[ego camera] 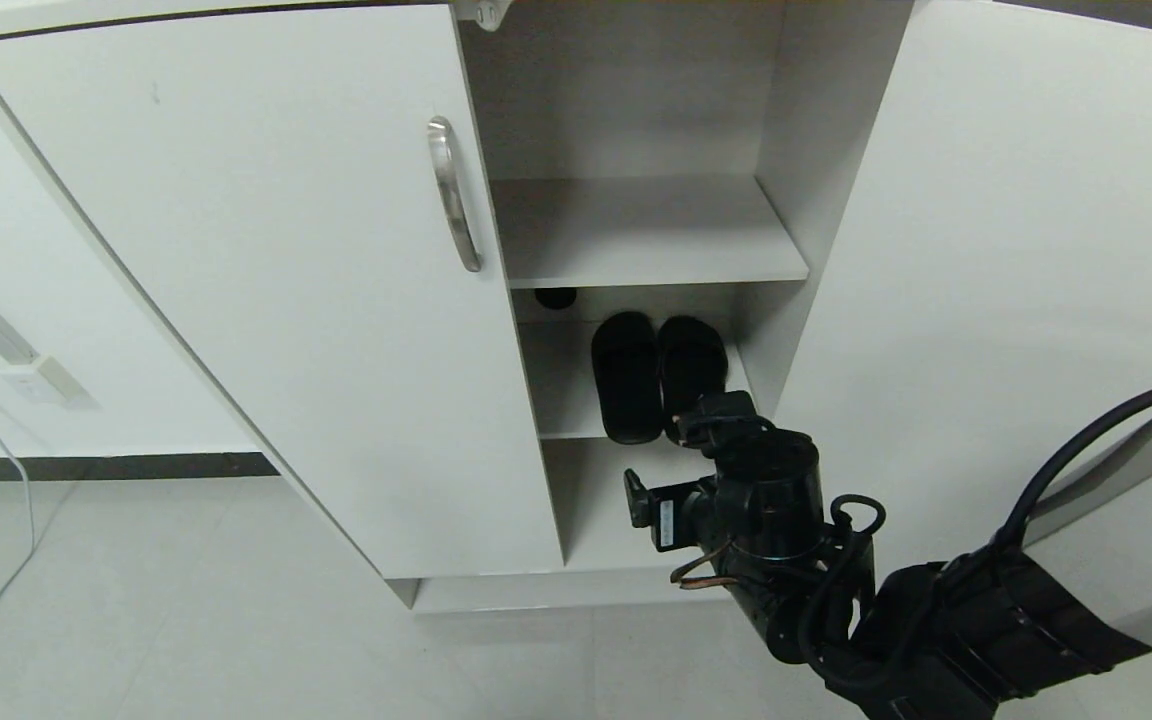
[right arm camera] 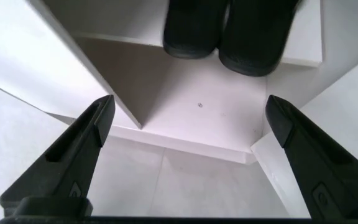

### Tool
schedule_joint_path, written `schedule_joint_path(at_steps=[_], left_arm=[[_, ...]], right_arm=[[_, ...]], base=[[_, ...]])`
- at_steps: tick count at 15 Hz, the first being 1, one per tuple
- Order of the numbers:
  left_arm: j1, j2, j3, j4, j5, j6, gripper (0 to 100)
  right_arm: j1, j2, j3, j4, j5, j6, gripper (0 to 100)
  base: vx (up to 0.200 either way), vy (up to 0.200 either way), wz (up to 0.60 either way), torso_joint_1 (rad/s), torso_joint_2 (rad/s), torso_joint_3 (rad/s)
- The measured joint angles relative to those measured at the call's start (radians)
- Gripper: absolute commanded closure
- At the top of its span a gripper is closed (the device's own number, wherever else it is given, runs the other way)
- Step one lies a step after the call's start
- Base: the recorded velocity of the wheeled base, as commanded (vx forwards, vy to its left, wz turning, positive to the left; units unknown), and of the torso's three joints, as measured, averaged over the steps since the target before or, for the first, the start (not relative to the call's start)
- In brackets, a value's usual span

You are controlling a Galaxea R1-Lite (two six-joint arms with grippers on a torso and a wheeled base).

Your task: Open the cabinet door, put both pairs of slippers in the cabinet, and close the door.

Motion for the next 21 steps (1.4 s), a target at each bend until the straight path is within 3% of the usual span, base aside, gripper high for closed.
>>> schedule_joint_path(at_steps=[12,21], left_arm=[[0.000,0.000,0.000,0.000,-0.001,0.000,100],[0.000,0.000,0.000,0.000,-0.003,0.001,100]], right_arm=[[0.006,0.000,0.022,-0.023,-0.001,-0.003,0],[0.013,0.000,0.035,-0.023,-0.001,-0.003,0]], base=[[0.000,0.000,0.00,0.000,0.00,0.000],[0.000,0.000,0.00,-0.001,0.00,0.189]])
